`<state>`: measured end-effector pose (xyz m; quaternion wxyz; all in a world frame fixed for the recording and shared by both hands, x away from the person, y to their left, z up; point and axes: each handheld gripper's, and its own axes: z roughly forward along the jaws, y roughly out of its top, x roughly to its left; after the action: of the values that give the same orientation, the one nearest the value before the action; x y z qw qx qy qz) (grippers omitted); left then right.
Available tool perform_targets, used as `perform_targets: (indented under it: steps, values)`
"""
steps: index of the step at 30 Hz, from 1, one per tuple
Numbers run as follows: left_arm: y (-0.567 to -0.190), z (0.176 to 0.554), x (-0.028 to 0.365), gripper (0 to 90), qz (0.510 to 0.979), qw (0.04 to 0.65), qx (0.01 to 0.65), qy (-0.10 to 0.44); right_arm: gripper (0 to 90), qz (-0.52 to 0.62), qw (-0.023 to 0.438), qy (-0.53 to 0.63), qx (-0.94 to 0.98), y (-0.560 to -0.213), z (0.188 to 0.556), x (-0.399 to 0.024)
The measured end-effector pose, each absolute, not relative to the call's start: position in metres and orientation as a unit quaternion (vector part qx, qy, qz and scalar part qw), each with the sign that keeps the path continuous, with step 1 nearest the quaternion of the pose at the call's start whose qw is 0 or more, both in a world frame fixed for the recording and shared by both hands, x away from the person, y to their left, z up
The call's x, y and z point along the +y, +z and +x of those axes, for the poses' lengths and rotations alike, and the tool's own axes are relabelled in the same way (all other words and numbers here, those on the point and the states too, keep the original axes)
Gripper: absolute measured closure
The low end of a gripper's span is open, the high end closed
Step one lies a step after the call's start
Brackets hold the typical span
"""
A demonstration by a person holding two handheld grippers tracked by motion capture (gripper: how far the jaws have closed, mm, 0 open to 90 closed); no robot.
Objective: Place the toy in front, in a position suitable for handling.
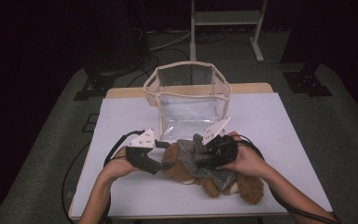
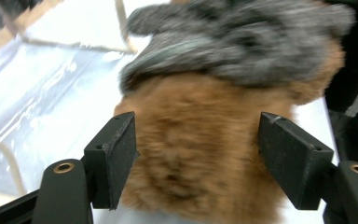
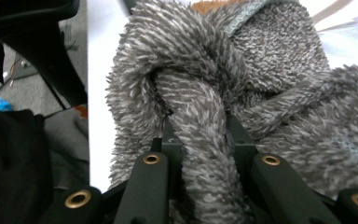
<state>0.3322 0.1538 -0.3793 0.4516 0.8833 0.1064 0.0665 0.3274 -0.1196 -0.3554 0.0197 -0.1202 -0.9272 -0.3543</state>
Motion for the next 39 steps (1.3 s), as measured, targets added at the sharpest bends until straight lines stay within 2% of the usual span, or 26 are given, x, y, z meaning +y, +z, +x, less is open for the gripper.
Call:
perform_targets:
  steps: [5,15,22,25,29,32,34,36,39]
  values:
    - [-0.392,0.333,0.148,33.9,0.881,0.459,0.106,0.041,73.6,-0.114,0.016,-0.339,-0.934,-0.35,0.324,-0.114]
    - [-0.391,0.325,0.145,35.2,0.883,0.459,0.081,0.052,73.2,-0.104,0.009,-0.35,-0.931,-0.333,0.344,-0.085]
    - [-0.39,0.324,0.146,34.7,0.885,0.457,0.076,0.056,72.9,-0.14,0.005,-0.329,-0.934,-0.339,0.363,-0.104]
    - [-0.385,0.327,0.145,27.8,0.885,0.455,0.083,0.056,73.1,-0.168,0.019,-0.34,-0.925,-0.346,0.366,-0.133]
    - [-0.383,0.328,0.138,10.5,0.886,0.451,0.097,0.052,73.4,-0.177,0.022,-0.364,-0.914,-0.35,0.355,-0.147]
    - [-0.386,0.329,0.132,7.8,0.887,0.451,0.094,0.035,73.4,-0.163,0.014,-0.37,-0.914,-0.35,0.343,-0.144]
    - [-0.391,0.327,0.126,9.8,0.89,0.448,0.086,0.015,73.2,-0.151,0.005,-0.369,-0.917,-0.348,0.336,-0.142]
    - [-0.391,0.324,0.126,14.8,0.891,0.448,0.073,0.023,73.2,-0.148,0.004,-0.369,-0.918,-0.346,0.333,-0.144]
    - [-0.391,0.323,0.126,17.8,0.892,0.446,0.074,0.025,73.0,-0.151,0.007,-0.372,-0.916,-0.344,0.333,-0.151]
